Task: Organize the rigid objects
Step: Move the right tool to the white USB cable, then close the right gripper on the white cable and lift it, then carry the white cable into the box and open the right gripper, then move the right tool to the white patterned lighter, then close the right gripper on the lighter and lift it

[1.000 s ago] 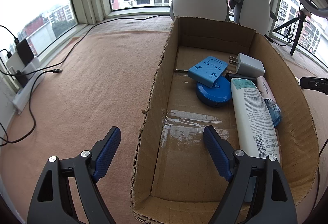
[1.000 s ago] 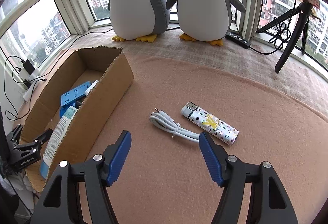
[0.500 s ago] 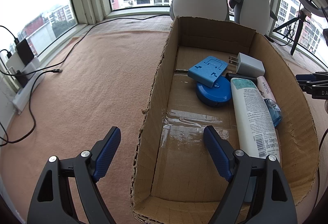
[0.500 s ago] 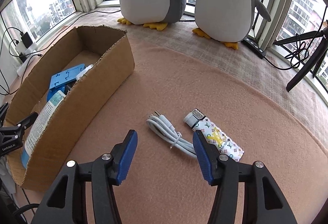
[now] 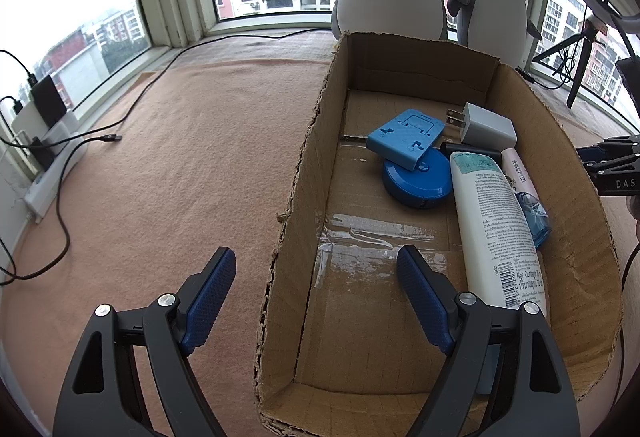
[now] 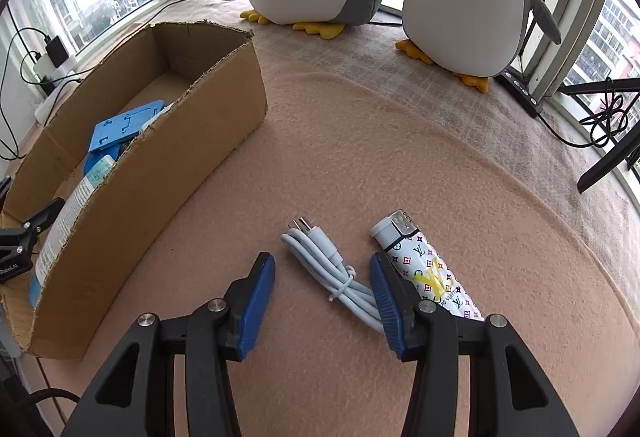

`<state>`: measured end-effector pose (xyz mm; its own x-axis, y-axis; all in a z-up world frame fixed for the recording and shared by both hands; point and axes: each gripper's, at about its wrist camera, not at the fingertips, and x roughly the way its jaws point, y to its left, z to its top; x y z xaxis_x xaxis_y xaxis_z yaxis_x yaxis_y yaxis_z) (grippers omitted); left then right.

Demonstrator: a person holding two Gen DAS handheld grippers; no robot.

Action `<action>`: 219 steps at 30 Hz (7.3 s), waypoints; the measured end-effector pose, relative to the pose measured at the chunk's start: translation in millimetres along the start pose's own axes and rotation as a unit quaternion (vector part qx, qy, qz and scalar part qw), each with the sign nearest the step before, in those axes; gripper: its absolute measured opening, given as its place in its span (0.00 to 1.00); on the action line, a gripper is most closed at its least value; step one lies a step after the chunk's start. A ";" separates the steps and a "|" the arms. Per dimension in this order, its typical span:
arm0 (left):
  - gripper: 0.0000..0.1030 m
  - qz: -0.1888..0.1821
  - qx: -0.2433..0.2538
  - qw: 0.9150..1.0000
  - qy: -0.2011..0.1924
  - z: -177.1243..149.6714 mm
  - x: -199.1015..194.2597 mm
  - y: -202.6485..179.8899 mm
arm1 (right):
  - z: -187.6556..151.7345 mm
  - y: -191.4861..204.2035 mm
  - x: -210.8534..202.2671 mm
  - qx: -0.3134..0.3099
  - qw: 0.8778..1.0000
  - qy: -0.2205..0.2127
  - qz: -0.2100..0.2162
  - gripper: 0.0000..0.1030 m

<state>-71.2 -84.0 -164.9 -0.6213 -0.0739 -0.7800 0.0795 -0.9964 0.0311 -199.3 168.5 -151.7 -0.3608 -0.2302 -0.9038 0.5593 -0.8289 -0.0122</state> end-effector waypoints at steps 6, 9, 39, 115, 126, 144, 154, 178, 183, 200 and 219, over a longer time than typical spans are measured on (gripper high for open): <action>0.82 0.000 0.000 1.000 0.000 0.0 0.0 -0.1 | -6.0 -1.7 -3.9 0.004 1.000 0.006 0.019 0.40; 0.82 0.000 0.000 1.000 0.000 0.0 0.0 -0.1 | -6.8 -1.7 -3.9 0.002 1.000 0.009 0.021 0.39; 0.82 0.000 0.000 1.000 0.000 0.2 0.0 0.6 | -11.3 -2.4 -1.9 0.013 1.000 0.000 -0.011 0.15; 0.81 -0.001 0.000 1.000 0.000 0.5 -0.2 2.0 | 65.5 127.2 -43.7 0.007 0.992 -0.091 0.089 0.38; 0.82 -0.001 0.000 1.000 0.000 0.5 -0.1 2.1 | 55.8 113.5 -47.9 0.013 0.992 -0.093 0.082 0.49; 0.81 -0.007 0.002 1.000 0.030 -2.6 -2.9 -0.9 | 9.0 27.2 -62.2 0.076 0.992 -0.096 0.037 0.50; 0.80 -0.012 -0.004 0.998 0.066 -0.7 -4.8 4.0 | -16.1 -47.2 -46.1 0.103 0.992 -0.067 -0.031 0.50; 0.69 -0.009 0.008 0.996 0.088 3.1 -8.1 6.9 | -17.5 -84.2 -4.4 0.098 0.995 -0.013 0.018 0.50; 0.69 -0.010 0.005 0.996 0.088 2.1 -8.2 8.2 | -20.6 -83.1 -6.2 0.107 0.994 -0.011 0.034 0.50; 0.69 -0.016 -0.003 0.996 0.086 2.8 -8.1 9.1 | -20.3 -34.3 -6.7 0.103 0.994 -0.010 -0.020 0.35; 0.69 -0.016 -0.005 0.996 0.083 3.5 -6.0 7.6 | -22.0 -39.1 -12.7 0.147 0.989 -0.005 -0.026 0.20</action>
<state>-69.7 -91.3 -157.8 -0.4861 -0.0325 -0.8733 0.0697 -0.9976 -0.0016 -200.1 215.1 -149.1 -0.3905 -0.1877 -0.9013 0.2992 -0.9517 0.0685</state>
